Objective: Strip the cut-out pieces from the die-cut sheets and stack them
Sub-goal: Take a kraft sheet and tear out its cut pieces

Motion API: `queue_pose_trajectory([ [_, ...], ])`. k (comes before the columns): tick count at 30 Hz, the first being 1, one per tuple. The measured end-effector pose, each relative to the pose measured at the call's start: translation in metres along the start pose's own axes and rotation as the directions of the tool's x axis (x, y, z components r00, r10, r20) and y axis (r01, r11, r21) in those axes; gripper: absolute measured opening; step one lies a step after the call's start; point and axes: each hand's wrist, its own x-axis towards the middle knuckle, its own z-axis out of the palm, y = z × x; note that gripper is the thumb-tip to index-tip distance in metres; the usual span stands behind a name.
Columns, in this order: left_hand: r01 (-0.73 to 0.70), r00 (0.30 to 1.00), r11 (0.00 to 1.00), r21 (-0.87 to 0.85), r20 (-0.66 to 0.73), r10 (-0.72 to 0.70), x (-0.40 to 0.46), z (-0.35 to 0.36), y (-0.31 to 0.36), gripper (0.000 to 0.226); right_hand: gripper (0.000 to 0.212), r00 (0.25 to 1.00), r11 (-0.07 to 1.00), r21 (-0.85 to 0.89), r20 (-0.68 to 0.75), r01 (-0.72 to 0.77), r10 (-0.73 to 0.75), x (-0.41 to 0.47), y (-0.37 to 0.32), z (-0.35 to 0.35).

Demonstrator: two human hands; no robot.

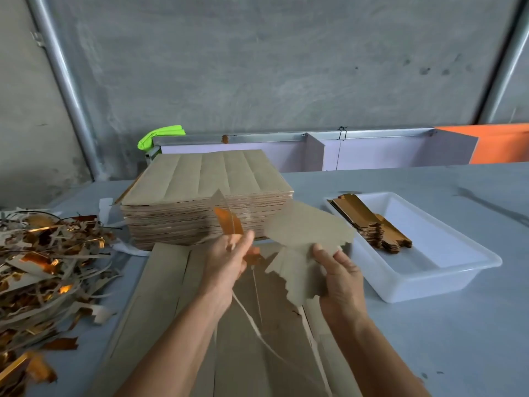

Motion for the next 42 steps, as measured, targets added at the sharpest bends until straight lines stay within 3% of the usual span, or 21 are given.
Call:
queue_pose_trajectory([
  [5, 0.077, 0.997, 0.993, -0.092, 0.004, -0.077, -0.001, 0.006, 0.001, 0.017, 0.007, 0.986, 0.970, -0.213, 0.144, 0.114, -0.084, -0.020, 0.012, 0.001],
  [9, 0.151, 0.988, 0.988, -0.035, 0.038, -0.149, 0.007, -0.004, 0.001, 0.012, 0.031, 0.977, 0.982, -0.185, 0.199, -0.037, 0.074, -0.019, 0.002, -0.007],
  [12, 0.120, 0.989, 0.992, 0.050, 0.084, -0.124, 0.005, -0.008, 0.003, 0.010, 0.042, 0.962, 0.941, -0.332, 0.226, -0.072, 0.154, -0.016, -0.013, -0.010],
  [15, 0.023, 0.982, 0.994, 0.104, 0.183, -0.042, -0.002, 0.000, 0.005, 0.011, 0.027, 0.934, 0.884, -0.467, 0.309, -0.017, 0.180, -0.019, -0.017, -0.004],
  [18, -0.067, 0.976, 0.989, 0.129, 0.216, 0.038, -0.007, 0.012, 0.004, 0.015, 0.005, 0.954, 0.835, -0.550, 0.260, 0.017, 0.151, -0.024, -0.019, 0.002],
  [21, -0.099, 0.991, 0.981, 0.166, 0.103, 0.083, -0.008, 0.010, -0.003, 0.021, 0.017, 0.992, 0.759, -0.644, 0.129, 0.095, -0.015, -0.024, -0.029, -0.015],
  [25, -0.039, 0.996, 0.992, 0.120, -0.074, 0.048, -0.004, -0.015, -0.015, 0.019, 0.062, 0.954, 0.689, -0.674, 0.085, 0.268, -0.288, -0.030, -0.051, -0.062],
  [29, 0.001, 0.989, 0.991, 0.133, -0.144, 0.019, -0.001, -0.032, -0.020, 0.024, 0.083, 0.945, 0.717, -0.629, 0.098, 0.301, -0.311, -0.046, -0.062, -0.089],
  [31, 0.043, 0.981, 0.993, 0.111, -0.195, -0.020, 0.001, -0.035, -0.020, 0.026, 0.073, 0.934, 0.638, -0.699, 0.127, 0.323, -0.334, -0.052, -0.059, -0.097],
  [34, 0.125, 0.957, 0.990, 0.069, -0.273, -0.102, 0.000, -0.037, -0.021, 0.025, 0.040, 0.920, 0.241, -0.909, 0.270, 0.341, -0.284, -0.068, -0.043, -0.103],
  [36, 0.173, 0.950, 0.982, 0.073, -0.275, -0.147, -0.006, -0.039, -0.023, 0.022, 0.031, 0.929, 0.121, -0.928, 0.330, 0.352, -0.169, -0.084, -0.027, -0.101],
  [39, 0.215, 0.970, 0.970, 0.116, -0.138, -0.198, -0.037, -0.035, -0.017, 0.018, 0.021, 0.908, 0.145, -0.898, 0.401, 0.416, -0.119, -0.108, -0.011, -0.083],
  [42, 0.167, 0.968, 0.929, 0.331, 0.122, -0.217, -0.087, -0.029, -0.004, 0.052, 0.016, 0.876, 0.224, -0.846, 0.464, 0.483, -0.135, -0.118, -0.001, -0.064],
])
